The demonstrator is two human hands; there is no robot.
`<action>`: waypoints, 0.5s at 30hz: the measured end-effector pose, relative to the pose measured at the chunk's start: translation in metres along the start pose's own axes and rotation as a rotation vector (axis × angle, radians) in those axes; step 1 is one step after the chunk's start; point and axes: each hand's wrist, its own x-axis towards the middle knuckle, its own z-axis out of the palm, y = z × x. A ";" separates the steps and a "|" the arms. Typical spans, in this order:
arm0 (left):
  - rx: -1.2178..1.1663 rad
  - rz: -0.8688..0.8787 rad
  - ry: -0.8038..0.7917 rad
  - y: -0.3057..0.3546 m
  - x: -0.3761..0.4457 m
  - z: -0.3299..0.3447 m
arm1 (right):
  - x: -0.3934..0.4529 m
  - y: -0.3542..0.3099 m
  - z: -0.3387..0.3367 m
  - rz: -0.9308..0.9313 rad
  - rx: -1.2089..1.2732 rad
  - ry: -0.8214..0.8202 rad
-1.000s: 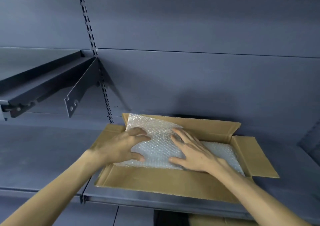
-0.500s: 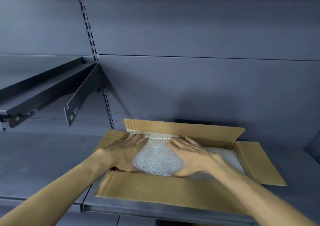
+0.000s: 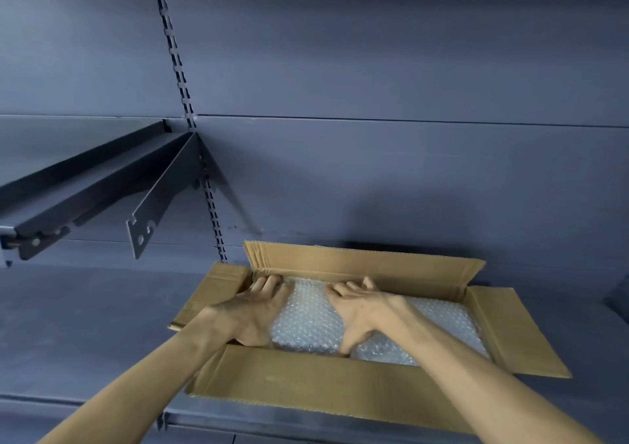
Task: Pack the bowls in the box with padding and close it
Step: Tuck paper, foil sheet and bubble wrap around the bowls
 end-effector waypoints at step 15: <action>-0.110 0.099 -0.151 -0.003 0.019 -0.014 | 0.007 -0.003 -0.004 -0.126 0.214 0.029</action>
